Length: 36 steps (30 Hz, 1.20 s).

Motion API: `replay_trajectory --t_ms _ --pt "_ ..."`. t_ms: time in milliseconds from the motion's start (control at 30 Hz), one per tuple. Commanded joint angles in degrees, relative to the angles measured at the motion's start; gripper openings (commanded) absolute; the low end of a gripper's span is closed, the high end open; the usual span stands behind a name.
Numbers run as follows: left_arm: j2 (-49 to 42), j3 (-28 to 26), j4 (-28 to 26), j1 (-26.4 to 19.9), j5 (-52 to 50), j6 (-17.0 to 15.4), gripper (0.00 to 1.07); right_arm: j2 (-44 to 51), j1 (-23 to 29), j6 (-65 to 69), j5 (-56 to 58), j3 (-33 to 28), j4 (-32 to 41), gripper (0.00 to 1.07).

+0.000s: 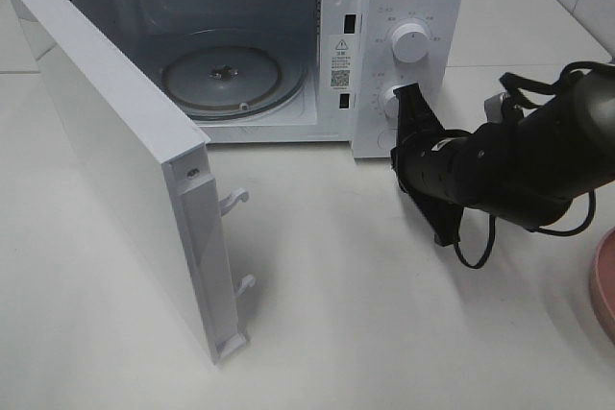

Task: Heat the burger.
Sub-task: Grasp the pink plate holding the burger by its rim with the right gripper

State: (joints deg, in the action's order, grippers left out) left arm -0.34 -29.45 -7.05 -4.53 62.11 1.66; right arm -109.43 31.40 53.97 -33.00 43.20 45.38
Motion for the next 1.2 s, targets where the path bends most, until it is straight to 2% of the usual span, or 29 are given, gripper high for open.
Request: replay_trajectory --t_ms 33,167,400,533,667,733,767,800,833,900,1200 --pt "-0.8 -0.1 -0.5 0.2 -0.8 0.0 1.0 3.6 -0.9 -8.8 5.0 -0.8 -0.5 0.0" --pt "-0.8 -0.1 -0.5 0.2 -0.8 0.0 1.0 7.6 -2.5 -24.7 14.4 -1.0 -0.5 0.0" --pt "-0.8 -0.1 -0.5 0.2 -0.8 0.0 1.0 11.2 -4.6 -41.7 25.4 -1.0 -0.5 0.0" --pt "-0.8 -0.1 -0.5 0.2 -0.8 0.0 1.0 13.8 -7.6 -54.0 36.6 -1.0 -1.6 0.0" --pt "-0.8 -0.1 -0.5 0.2 -0.8 0.0 1.0 15.1 -9.3 -55.9 42.2 -1.0 -5.3 0.0" --pt "-0.8 -0.1 -0.5 0.2 -0.8 0.0 1.0 16.5 -10.7 -55.9 46.8 -1.0 -11.2 0.01" --pt "-0.8 -0.1 -0.5 0.2 -0.8 0.0 1.0 16.5 -10.7 -55.9 46.8 -1.0 -11.2 0.01" --pt "-0.8 -0.1 -0.5 0.2 -0.8 0.0 1.0 17.7 -11.3 -55.9 49.8 -1.0 -15.2 0.02" --pt "-0.8 -0.1 -0.5 0.2 -0.8 0.0 1.0 17.7 -11.3 -55.9 49.8 -1.0 -15.2 0.02" --pt "-0.8 -0.1 -0.5 0.2 -0.8 0.0 1.0 19.9 -12.4 -55.6 53.5 -1.0 -19.8 0.03" --pt "-0.8 -0.1 -0.5 0.2 -0.8 0.0 1.0 26.7 -12.4 -54.0 65.4 -1.0 -32.7 0.05"
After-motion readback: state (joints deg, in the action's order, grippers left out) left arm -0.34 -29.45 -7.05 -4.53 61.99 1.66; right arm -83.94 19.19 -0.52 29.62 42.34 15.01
